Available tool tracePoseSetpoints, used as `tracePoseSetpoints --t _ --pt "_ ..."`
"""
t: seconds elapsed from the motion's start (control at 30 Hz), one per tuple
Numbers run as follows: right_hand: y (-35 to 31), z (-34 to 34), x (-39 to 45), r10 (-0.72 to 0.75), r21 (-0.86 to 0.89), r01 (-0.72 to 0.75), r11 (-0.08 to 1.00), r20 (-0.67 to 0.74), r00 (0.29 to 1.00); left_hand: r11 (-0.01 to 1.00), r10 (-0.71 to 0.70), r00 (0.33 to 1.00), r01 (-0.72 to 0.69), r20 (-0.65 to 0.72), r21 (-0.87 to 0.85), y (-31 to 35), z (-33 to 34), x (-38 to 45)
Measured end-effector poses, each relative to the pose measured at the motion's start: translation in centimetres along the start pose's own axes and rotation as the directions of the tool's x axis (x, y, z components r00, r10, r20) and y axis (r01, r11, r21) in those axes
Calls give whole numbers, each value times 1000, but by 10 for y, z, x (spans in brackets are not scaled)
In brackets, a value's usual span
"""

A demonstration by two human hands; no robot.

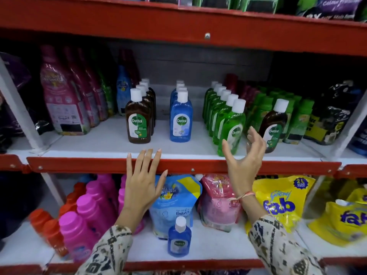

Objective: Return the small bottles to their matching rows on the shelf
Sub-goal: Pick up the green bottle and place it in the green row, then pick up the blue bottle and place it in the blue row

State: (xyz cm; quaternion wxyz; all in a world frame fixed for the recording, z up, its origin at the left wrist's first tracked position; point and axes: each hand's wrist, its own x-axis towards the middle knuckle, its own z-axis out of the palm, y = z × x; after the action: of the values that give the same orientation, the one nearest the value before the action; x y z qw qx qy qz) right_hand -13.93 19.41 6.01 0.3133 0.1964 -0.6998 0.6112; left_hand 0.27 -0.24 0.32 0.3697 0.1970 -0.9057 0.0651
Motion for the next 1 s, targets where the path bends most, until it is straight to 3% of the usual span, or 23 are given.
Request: tracePoseSetpoints --t 0.13,0.23,0.37,0.5,0.73,1.0 --pt "-2 -3 -58 -43 97 48 994 -53 998 1000 6 1000 -5 -10 20 2 -1 -1" --pt "19 1 -120 79 81 -89 993 115 990 1000 9 1000 -8 -27 23 2 0 -1" --pt "57 7 -214 403 -55 -417 907 394 826 1000 12 999 -11 -51 17 1 3 -1" --pt "73 23 -267 602 -231 -556 798 344 721 1000 12 997 -12 -70 4 0 6 -2" --pt "73 52 -281 700 -238 -660 713 174 693 1000 26 993 -27 -115 -4 -3 15 -1" --pt "58 16 -241 494 -28 -518 855 346 797 996 79 995 -77 -61 33 -11 20 -2"
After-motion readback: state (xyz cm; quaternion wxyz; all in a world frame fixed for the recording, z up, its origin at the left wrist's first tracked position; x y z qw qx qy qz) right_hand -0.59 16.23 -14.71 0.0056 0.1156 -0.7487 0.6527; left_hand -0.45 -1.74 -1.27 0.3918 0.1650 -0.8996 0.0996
